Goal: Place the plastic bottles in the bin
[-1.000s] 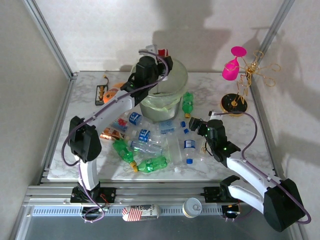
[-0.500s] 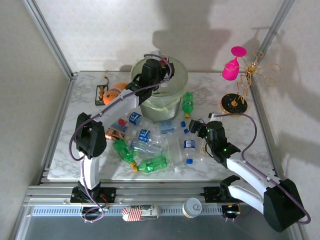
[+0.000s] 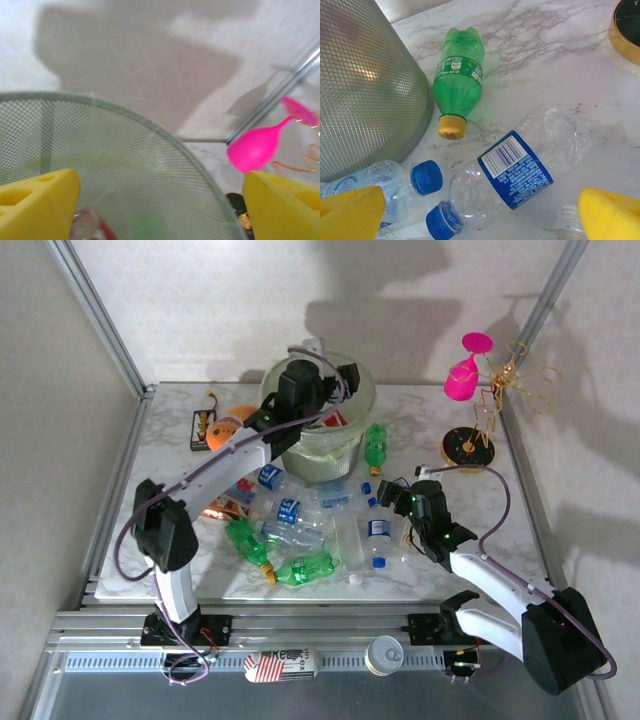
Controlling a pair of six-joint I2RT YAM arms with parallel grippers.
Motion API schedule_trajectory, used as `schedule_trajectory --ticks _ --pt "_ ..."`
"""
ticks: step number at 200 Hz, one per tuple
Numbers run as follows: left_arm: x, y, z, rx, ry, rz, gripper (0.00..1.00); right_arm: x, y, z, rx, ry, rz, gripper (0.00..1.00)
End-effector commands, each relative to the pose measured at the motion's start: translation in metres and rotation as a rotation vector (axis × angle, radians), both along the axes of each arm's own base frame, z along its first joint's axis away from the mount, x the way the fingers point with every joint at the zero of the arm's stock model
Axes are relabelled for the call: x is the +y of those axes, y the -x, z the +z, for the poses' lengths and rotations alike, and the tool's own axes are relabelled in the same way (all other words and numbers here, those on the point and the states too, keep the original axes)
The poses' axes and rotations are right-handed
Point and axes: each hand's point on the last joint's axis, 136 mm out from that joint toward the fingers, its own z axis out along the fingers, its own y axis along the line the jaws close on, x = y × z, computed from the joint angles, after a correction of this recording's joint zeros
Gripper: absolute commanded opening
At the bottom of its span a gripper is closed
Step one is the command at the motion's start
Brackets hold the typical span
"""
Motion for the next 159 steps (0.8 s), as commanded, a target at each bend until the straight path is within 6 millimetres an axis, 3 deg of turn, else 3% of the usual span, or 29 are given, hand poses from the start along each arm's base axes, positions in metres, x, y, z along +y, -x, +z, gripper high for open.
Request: schedule_trajectory --ticks 1,35,61,108,159 --pt "0.025 0.030 0.057 -0.144 0.091 0.030 0.85 0.001 -0.009 0.012 -0.013 -0.025 -0.021 0.99" --pt "0.077 0.071 0.064 -0.216 0.220 0.128 0.94 -0.003 -0.013 0.007 0.019 -0.033 -0.064 0.99" --pt "0.118 0.101 0.041 -0.217 0.293 0.215 0.98 -0.011 -0.014 0.002 0.061 -0.011 -0.109 0.99" --pt "0.181 0.143 -0.030 -0.147 0.368 0.382 1.00 -0.034 0.001 -0.012 0.173 0.028 -0.228 0.99" --pt "0.192 0.161 -0.133 0.043 0.513 0.409 0.99 -0.036 0.025 -0.023 0.252 -0.041 -0.241 0.99"
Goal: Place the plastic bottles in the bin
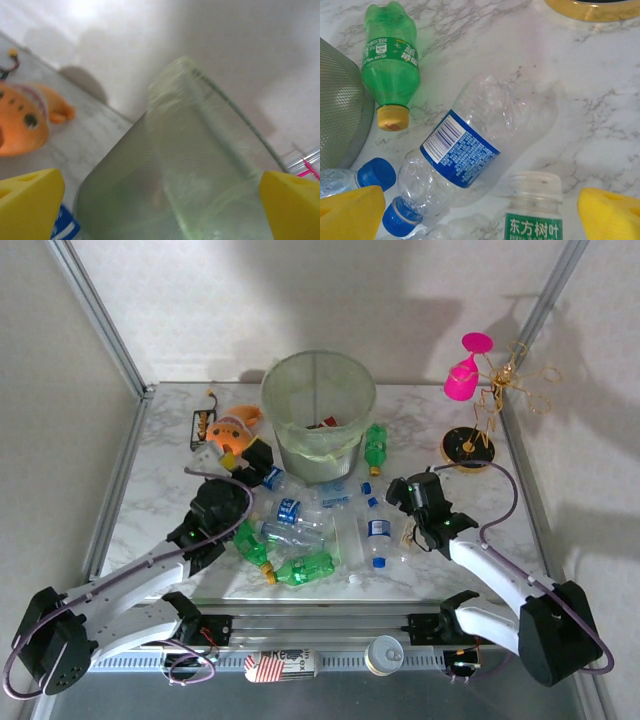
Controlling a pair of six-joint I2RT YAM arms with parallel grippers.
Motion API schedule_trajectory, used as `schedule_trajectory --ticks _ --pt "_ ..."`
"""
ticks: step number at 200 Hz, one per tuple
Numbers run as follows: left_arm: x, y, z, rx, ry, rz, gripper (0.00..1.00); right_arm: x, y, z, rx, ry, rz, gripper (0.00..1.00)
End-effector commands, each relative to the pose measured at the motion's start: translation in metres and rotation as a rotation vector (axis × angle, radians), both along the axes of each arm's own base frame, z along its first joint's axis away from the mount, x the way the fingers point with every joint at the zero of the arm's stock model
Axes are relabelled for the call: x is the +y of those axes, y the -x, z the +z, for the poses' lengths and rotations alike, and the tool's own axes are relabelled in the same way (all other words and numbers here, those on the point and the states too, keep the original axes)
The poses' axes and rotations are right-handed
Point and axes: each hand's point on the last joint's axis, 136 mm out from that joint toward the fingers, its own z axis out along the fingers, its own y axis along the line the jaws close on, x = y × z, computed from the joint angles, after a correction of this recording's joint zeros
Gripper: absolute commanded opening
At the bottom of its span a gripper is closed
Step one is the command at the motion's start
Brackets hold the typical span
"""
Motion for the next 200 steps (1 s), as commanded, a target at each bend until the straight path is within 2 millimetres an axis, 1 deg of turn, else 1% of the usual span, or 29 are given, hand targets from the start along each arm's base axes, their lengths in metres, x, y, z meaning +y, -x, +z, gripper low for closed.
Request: schedule_trajectory --ticks 1,12,24,69,90,112,130,154,176,200 --pt "0.008 0.006 -0.032 0.041 0.163 0.035 0.99 -0.007 0.014 -0.007 0.053 -0.034 -0.042 0.99" --pt "0.007 0.008 -0.045 0.052 0.201 0.029 0.98 -0.005 0.019 -0.010 0.076 -0.049 -0.036 0.99" --pt "0.004 0.010 -0.052 0.054 0.224 0.022 0.98 -0.002 0.023 -0.016 0.103 -0.062 -0.019 0.99" --pt "-0.012 0.005 -0.062 0.072 0.192 -0.014 0.99 0.006 0.046 -0.049 0.244 -0.117 -0.005 0.99" --pt "-0.018 0.003 -0.068 0.085 0.181 -0.035 1.00 0.007 0.054 -0.060 0.281 -0.142 -0.014 0.98" --pt "-0.024 0.002 -0.077 0.107 0.172 -0.059 1.00 0.005 0.059 -0.068 0.302 -0.153 -0.029 0.93" --pt "-0.026 0.002 -0.085 0.126 0.165 -0.069 1.00 0.004 0.060 -0.068 0.304 -0.152 -0.038 0.89" --pt "-0.026 0.003 -0.091 0.139 0.165 -0.070 1.00 0.003 0.062 -0.071 0.306 -0.149 -0.044 0.80" --pt "-0.025 0.004 -0.092 0.140 0.163 -0.065 1.00 0.002 0.063 -0.076 0.320 -0.142 -0.048 0.74" --pt "-0.022 0.004 -0.090 0.133 0.161 -0.053 1.00 0.001 0.062 -0.079 0.331 -0.130 -0.051 0.72"
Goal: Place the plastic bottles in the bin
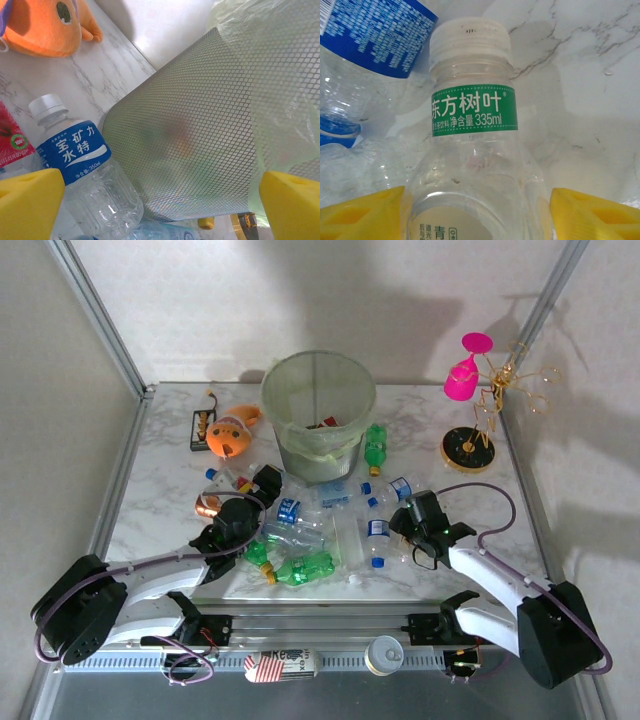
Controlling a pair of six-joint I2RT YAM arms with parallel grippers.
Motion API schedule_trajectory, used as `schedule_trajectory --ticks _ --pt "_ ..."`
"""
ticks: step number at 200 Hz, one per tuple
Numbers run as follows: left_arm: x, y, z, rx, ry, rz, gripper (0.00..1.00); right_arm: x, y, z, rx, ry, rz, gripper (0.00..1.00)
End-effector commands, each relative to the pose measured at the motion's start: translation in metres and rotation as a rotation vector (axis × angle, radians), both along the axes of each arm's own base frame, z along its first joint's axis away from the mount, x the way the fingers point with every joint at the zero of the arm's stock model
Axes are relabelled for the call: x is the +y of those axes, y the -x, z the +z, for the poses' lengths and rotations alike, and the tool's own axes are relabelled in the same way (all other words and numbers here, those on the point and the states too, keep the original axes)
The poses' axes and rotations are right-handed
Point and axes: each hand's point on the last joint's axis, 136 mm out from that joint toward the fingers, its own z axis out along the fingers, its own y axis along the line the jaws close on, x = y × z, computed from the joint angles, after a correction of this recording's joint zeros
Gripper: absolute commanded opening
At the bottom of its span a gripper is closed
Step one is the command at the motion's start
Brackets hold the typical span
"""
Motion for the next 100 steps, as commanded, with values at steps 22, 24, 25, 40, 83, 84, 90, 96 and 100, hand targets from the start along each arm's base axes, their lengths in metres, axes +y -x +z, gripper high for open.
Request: schedule_trajectory --ticks 22,24,25,40,83,84,90,96,100 --pt "0.0012 0.0018 0.0035 -0.016 0.015 0.008 1.00 -0.0044 0.0040 -0.0139 0.033 0.015 -0.015 0.71" --pt "0.0013 0.0018 0.0036 -0.016 0.015 0.009 1.00 -0.0038 0.0038 -0.0143 0.034 0.014 -0.013 0.71" --pt "0.0013 0.0017 0.0040 -0.017 0.015 0.009 1.00 -0.0037 0.0037 -0.0144 0.034 0.013 -0.013 0.71" --pt "0.0017 0.0018 0.0029 -0.014 0.013 0.011 1.00 -0.0031 0.0046 -0.0181 0.042 0.012 -0.013 0.70" --pt "0.0018 0.0012 0.0018 -0.010 0.014 0.015 1.00 -0.0018 0.0025 -0.0182 0.037 0.015 0.001 0.63" --pt "0.0019 0.0013 0.0016 -0.010 0.014 0.015 1.00 -0.0017 0.0024 -0.0181 0.036 0.015 0.002 0.62" --pt "0.0018 0.0013 0.0010 -0.008 0.012 0.014 1.00 -0.0014 0.0028 -0.0179 0.036 0.017 0.007 0.61" --pt "0.0020 0.0011 0.0012 -0.008 0.011 0.016 1.00 -0.0013 0.0023 -0.0170 0.032 0.016 0.011 0.59" --pt "0.0022 0.0010 0.0013 -0.009 0.012 0.018 1.00 -0.0015 0.0023 -0.0169 0.032 0.018 0.013 0.58"
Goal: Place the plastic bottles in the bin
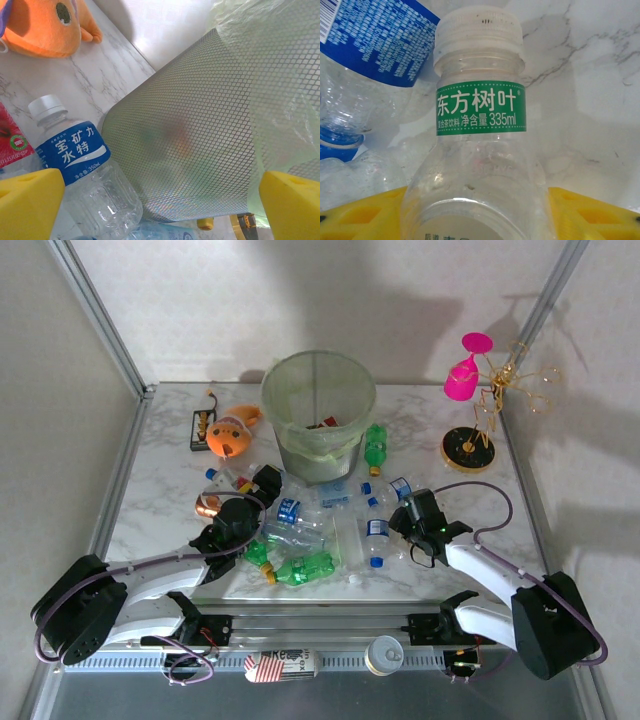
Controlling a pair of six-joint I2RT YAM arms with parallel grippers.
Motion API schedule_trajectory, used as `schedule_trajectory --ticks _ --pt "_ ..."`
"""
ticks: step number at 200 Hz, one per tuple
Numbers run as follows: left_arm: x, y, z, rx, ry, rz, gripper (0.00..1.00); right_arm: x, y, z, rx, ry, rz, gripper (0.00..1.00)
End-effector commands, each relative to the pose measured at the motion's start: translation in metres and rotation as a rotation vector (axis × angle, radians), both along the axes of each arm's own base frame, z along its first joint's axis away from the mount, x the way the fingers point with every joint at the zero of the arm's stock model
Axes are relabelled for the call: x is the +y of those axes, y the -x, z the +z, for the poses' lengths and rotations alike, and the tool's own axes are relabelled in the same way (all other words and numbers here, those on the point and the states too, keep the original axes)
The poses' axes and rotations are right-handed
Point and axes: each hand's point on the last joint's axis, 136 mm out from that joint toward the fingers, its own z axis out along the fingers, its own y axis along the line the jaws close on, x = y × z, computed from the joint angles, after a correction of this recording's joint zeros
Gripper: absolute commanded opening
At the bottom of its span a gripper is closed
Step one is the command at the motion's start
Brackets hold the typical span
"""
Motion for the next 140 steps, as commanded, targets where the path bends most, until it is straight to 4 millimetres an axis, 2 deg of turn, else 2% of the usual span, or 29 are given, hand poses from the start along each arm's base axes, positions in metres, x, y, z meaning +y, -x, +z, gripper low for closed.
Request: schedule_trajectory --ticks 1,22,42,68,94,140 --pt "0.002 0.001 0.001 -0.007 0.011 0.017 1.00 -0.006 0.012 -0.014 0.053 0.028 0.011 0.58" --pt "0.005 0.001 0.001 -0.007 0.002 0.032 0.99 -0.005 0.009 -0.009 0.034 0.028 0.024 0.53" --pt "0.010 0.001 0.003 -0.011 -0.014 0.057 0.99 -0.007 0.005 0.000 0.006 0.039 0.024 0.52" --pt "0.022 0.001 0.006 -0.016 -0.045 0.101 1.00 -0.002 -0.005 0.023 -0.069 0.037 0.059 0.50" --pt "0.042 -0.001 0.008 -0.014 -0.058 0.153 1.00 0.008 -0.022 0.066 -0.209 0.021 0.124 0.48" --pt "0.079 0.004 0.011 -0.012 -0.068 0.237 1.00 0.029 -0.052 0.158 -0.478 -0.007 0.225 0.48"
